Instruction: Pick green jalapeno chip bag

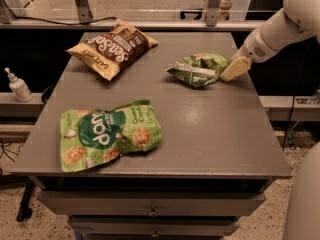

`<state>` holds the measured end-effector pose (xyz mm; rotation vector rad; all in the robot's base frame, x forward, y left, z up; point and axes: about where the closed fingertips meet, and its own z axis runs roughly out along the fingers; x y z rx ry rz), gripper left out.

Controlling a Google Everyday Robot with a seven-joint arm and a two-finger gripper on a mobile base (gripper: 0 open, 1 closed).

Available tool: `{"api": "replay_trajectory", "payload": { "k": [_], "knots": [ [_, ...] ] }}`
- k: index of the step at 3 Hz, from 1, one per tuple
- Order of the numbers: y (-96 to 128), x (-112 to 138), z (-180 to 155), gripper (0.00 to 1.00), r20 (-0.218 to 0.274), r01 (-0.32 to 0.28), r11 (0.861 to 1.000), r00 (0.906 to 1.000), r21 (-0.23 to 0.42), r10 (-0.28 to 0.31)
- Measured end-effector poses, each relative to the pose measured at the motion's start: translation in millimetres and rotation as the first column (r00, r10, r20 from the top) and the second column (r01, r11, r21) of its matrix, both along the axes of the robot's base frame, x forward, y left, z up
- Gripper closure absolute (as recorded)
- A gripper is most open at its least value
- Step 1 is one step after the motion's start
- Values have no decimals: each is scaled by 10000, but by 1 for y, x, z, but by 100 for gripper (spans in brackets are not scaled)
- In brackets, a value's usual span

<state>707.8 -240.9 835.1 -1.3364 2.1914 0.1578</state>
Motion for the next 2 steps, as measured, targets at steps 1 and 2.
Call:
{"api": "replay_trajectory", "payload": {
  "k": [1, 2],
  "knots": [
    [0, 0, 2, 88, 1, 1, 10000, 10000, 2, -1],
    [19, -10, 34, 100, 103, 283, 9977, 9995, 614, -290]
  ]
}}
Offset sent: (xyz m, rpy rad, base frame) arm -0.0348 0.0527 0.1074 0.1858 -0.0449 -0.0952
